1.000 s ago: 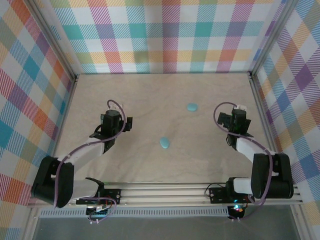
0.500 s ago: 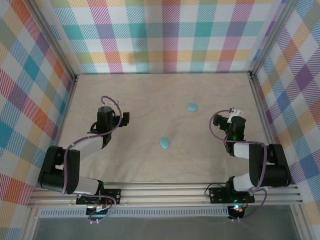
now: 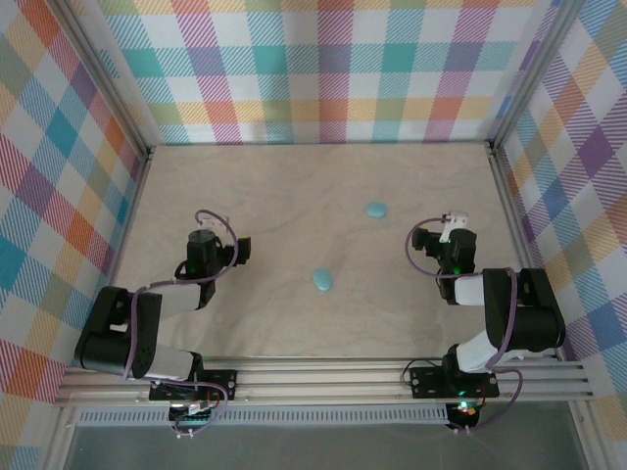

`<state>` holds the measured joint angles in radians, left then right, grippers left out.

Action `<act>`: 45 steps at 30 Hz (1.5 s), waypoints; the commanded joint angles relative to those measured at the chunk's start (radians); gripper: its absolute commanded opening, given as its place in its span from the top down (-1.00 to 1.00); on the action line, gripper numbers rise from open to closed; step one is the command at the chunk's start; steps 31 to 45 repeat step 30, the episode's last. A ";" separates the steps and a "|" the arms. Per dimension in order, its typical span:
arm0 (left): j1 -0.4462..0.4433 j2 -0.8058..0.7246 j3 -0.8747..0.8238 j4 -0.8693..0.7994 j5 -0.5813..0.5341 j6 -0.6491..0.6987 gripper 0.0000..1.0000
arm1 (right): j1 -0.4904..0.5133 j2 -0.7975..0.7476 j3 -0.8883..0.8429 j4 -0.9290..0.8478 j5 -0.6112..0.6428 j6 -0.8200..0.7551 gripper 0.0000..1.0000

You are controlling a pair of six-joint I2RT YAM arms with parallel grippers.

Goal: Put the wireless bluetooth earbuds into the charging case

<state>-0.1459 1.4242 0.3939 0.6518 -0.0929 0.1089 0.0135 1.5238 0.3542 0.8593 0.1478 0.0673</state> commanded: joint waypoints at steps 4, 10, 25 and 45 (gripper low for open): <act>0.060 0.133 0.026 0.141 0.031 -0.045 -1.00 | 0.016 0.006 0.030 0.017 0.009 -0.017 -0.99; 0.081 0.139 0.032 0.141 0.024 -0.071 -1.00 | 0.016 0.006 0.031 0.017 0.007 -0.019 -0.99; 0.081 0.140 0.033 0.144 0.025 -0.071 -1.00 | 0.026 0.013 0.043 0.001 -0.005 -0.036 -0.99; 0.081 0.140 0.032 0.145 0.025 -0.071 -1.00 | 0.022 0.009 0.040 0.002 -0.017 -0.036 -0.99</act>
